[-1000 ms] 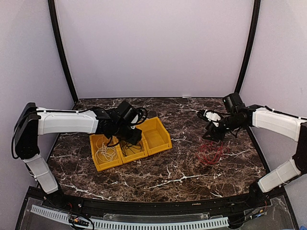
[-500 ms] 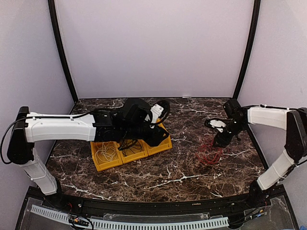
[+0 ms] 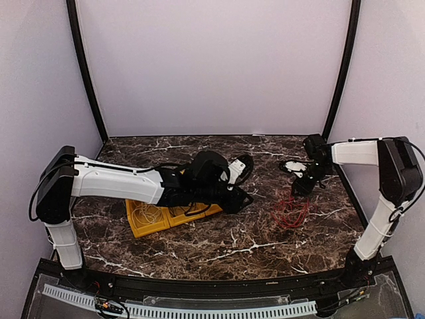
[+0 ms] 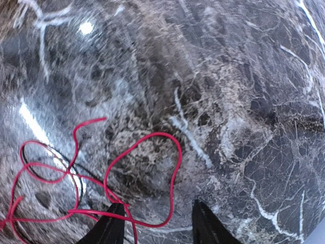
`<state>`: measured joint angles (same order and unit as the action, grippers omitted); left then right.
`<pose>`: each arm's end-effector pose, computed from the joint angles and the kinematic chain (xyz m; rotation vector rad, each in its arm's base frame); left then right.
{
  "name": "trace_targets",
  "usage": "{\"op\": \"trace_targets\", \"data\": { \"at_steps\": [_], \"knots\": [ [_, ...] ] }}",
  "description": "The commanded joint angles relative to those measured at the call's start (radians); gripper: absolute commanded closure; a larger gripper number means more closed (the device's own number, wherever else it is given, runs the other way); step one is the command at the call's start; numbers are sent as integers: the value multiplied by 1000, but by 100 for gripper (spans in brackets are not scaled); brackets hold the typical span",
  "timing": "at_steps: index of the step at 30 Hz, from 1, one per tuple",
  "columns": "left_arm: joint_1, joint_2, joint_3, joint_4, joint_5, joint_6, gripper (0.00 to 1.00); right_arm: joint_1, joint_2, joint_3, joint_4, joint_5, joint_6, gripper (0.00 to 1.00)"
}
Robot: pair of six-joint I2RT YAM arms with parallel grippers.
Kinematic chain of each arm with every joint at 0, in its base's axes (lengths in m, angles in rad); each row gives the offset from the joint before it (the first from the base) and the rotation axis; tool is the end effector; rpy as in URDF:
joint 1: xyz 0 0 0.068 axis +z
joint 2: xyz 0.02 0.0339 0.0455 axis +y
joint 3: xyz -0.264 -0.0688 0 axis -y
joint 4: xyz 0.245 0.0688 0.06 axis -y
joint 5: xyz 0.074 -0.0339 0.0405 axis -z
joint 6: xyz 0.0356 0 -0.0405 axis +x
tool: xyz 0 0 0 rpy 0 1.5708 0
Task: Untangle the cables
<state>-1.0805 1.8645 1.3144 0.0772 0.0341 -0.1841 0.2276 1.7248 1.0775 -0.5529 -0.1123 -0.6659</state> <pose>0.2034 -0.3836 0.2394 0.9499 1.9239 -0.8051 0.3223 0.0787 0.1725 -1.2168 2.4727 0.0389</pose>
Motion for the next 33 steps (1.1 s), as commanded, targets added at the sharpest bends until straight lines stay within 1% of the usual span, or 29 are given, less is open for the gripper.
{"op": "trace_targets", "data": {
  "at_steps": [1,4,5,10,12,14,18,25,29,33],
  "knots": [
    [-1,-19,-6,46,18,-8,51,-2,25,70,26,-125,-13,63],
    [-1,-19,-4,53,14,-9,51,2,12,107,-13,-215,-16,95],
    [-1,-17,-4,57,12,-9,51,4,-9,112,-25,-237,-17,100],
    [-1,2,-3,142,28,-31,48,39,-137,118,-87,-320,-15,100],
    [-1,18,3,187,40,-56,47,75,-189,125,-125,-351,-12,100],
    [-1,31,5,237,18,-80,47,115,-234,134,-160,-376,-10,100],
    [-1,56,13,316,10,-119,44,169,-292,157,-208,-419,7,100],
    [0,59,1,430,65,-158,44,186,-321,179,-242,-446,23,100],
    [1,63,-2,458,55,-182,45,191,-324,185,-248,-473,27,100],
    [0,57,-10,490,53,-184,46,193,-322,182,-246,-468,26,100]
  ]
}}
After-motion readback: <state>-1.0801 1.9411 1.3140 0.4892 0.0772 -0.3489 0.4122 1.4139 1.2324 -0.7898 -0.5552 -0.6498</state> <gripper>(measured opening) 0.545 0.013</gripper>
